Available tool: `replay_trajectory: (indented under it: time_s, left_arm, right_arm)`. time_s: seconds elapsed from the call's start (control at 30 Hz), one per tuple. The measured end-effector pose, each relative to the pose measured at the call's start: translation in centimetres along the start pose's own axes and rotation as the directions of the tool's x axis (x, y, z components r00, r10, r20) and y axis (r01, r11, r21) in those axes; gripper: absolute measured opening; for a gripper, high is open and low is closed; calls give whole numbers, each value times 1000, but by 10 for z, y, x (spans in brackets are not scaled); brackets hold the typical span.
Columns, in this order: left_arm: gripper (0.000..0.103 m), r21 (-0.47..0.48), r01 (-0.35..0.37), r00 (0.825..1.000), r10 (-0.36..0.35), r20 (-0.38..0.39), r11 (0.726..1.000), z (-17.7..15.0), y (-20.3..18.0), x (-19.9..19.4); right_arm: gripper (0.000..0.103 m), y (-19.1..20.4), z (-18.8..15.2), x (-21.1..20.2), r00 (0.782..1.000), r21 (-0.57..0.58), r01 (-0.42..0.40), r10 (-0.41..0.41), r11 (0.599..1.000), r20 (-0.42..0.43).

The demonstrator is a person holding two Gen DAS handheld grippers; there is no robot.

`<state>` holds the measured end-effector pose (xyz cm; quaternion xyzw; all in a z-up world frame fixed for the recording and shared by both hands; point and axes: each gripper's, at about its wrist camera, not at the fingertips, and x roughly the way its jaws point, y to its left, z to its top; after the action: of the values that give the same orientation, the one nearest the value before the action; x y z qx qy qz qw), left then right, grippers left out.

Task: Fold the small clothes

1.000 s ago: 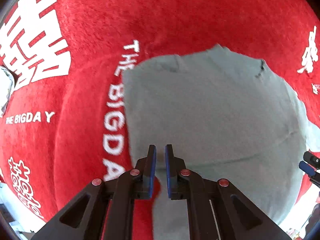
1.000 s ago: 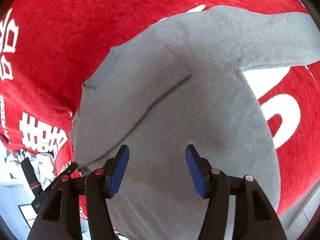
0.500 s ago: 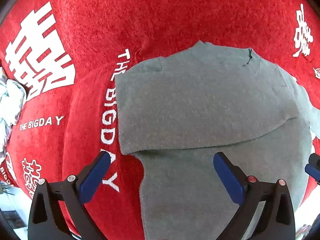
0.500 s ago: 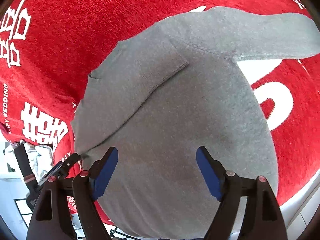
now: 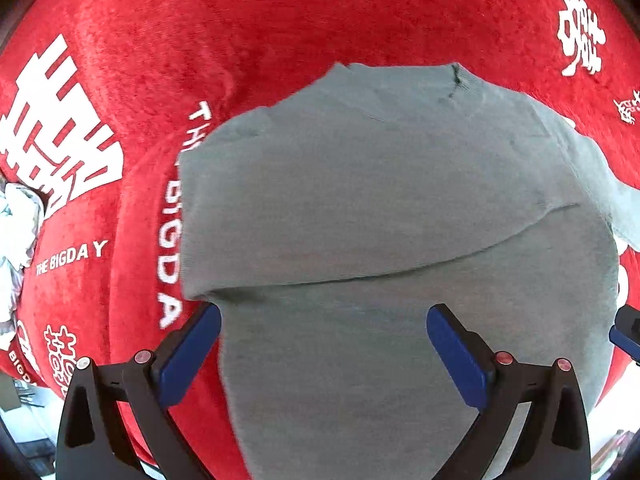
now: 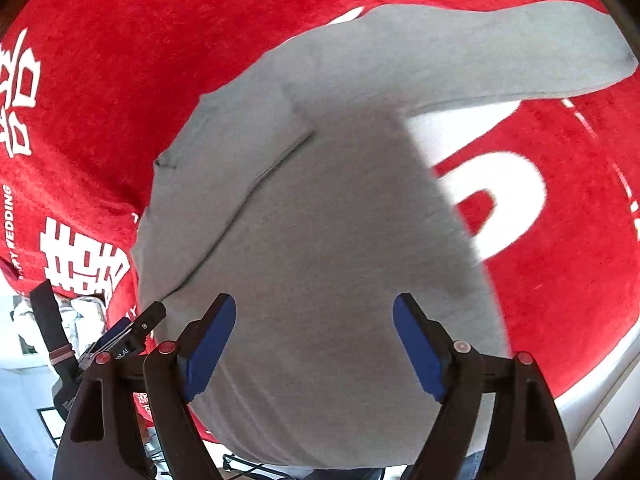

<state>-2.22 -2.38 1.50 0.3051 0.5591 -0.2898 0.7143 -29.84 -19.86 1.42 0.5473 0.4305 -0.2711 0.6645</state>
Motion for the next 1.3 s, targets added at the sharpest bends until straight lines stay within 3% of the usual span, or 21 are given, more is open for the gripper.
replay_trajectory:
  time_s: [0.33, 0.53, 0.7, 0.9, 1.0, 1.1, 1.17, 1.23, 1.3]
  left_arm:
    - [103, 70, -36, 999, 37, -3, 997, 18, -78, 1]
    - [103, 120, -20, 999, 23, -24, 993, 28, -132, 6]
    - [103, 154, 10, 999, -4, -40, 988, 36, -170, 12]
    - [103, 188, 82, 996, -74, -49, 979, 47, -210, 15]
    - [103, 209, 113, 993, -104, -55, 971, 51, -226, 16]
    - [103, 220, 126, 992, -118, -49, 967, 55, -239, 15]
    - [103, 220, 135, 991, -128, -46, 966, 58, -243, 16]
    - [103, 215, 142, 990, -136, -45, 966, 61, -244, 17]
    - [103, 207, 151, 988, -145, -46, 967, 61, -244, 18]
  right_arm:
    - [84, -100, 53, -39, 998, 153, -2, -8, 988, 65]
    - [84, -172, 79, -65, 988, 300, -91, 48, 950, 148]
    - [84, -234, 91, -75, 961, 452, -226, 122, 863, 247]
    - [84, -275, 107, -72, 922, 522, -360, 208, 773, 327]
    - [84, -274, 121, -68, 902, 509, -410, 252, 757, 352]
    - [84, -275, 136, -71, 894, 484, -416, 247, 770, 374]
    - [84, -280, 141, -74, 887, 494, -426, 243, 758, 392]
    - [73, -283, 145, -71, 879, 517, -448, 252, 729, 405]
    - [7, -283, 148, -68, 883, 534, -447, 259, 718, 392]
